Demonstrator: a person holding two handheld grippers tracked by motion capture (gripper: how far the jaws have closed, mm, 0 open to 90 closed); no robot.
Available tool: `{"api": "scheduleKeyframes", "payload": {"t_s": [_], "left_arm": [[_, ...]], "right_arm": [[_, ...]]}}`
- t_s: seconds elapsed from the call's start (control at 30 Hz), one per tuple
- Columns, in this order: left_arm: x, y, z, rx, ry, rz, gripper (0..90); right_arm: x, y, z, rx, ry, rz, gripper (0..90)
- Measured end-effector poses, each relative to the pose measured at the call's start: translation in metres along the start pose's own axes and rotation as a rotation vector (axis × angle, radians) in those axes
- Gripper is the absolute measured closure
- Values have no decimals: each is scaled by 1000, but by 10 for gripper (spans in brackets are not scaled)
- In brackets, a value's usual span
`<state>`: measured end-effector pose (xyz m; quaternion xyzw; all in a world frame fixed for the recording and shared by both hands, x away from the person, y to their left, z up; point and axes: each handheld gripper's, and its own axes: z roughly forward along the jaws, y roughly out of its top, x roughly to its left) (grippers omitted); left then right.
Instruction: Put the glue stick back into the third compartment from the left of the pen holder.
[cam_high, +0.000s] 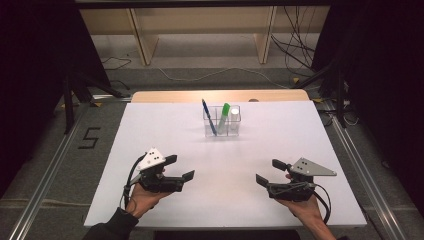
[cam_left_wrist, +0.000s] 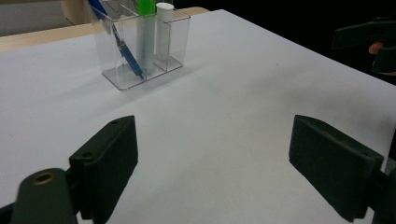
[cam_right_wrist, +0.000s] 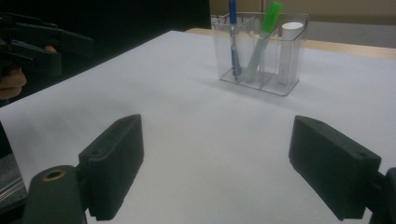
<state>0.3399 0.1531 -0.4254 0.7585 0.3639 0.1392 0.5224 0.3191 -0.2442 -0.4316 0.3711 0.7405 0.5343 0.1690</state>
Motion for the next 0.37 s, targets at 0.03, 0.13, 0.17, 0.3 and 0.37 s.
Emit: {"api": "scheduleKeyframes", "payload": {"t_s": [0.03, 0.13, 0.17, 0.3, 0.37], "left_arm": [[0, 0, 0, 0, 0, 0, 151], [0, 0, 0, -1, 1, 1, 151], [0, 0, 0, -1, 1, 1, 151], [0, 0, 0, -1, 1, 3, 151], [0, 0, 0, -2, 2, 3, 151]], "right_arm": [[0, 0, 0, 0, 0, 0, 188], [0, 0, 0, -1, -1, 2, 188], [0, 0, 0, -2, -2, 4, 189], [-1, 0, 0, -7, -2, 1, 189], [-1, 0, 0, -5, -3, 1, 188]]}}
